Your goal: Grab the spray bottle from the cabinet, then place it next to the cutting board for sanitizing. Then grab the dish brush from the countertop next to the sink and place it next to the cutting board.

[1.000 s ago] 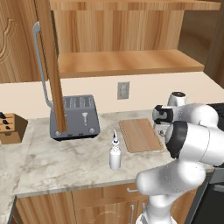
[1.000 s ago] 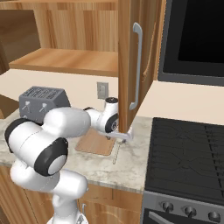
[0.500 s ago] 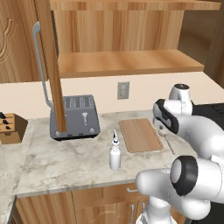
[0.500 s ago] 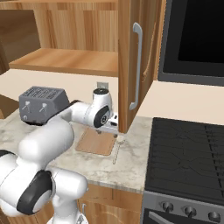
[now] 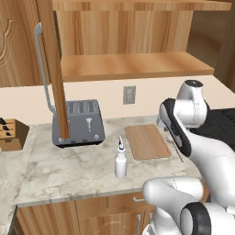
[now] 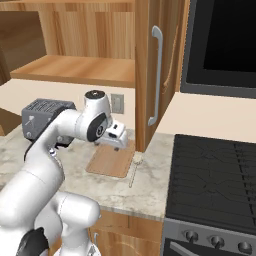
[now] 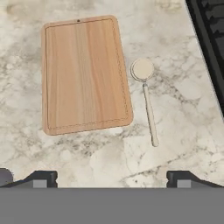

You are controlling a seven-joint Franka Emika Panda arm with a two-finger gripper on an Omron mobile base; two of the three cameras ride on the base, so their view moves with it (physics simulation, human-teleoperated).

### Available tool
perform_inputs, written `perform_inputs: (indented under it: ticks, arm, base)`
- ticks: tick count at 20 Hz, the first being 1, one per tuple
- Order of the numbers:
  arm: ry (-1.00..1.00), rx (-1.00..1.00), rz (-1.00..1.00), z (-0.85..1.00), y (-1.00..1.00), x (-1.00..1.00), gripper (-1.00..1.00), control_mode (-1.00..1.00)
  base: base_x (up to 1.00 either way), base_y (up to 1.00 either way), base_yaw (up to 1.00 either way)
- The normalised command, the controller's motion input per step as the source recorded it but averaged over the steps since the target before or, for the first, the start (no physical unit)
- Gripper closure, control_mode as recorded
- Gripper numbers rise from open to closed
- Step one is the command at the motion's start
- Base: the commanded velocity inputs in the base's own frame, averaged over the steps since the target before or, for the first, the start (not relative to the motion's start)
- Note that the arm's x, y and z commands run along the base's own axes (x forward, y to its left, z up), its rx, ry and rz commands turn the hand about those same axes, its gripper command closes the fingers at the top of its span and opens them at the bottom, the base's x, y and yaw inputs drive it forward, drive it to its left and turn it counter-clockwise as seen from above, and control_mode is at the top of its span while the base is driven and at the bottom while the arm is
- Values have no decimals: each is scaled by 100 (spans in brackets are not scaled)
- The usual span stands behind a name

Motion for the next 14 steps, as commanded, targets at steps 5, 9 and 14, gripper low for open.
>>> perform_inputs:
  ticks: [5,9,14]
  arm:
    - [-21,0,0,59,39,-67,-100,-100]
    - [-24,0,0,56,52,-67,-100,-100]
    - [-18,3,1,63,50,-68,-100,-100]
  base:
    - [0,0,0]
    - [0,0,0]
    - [0,0,0]
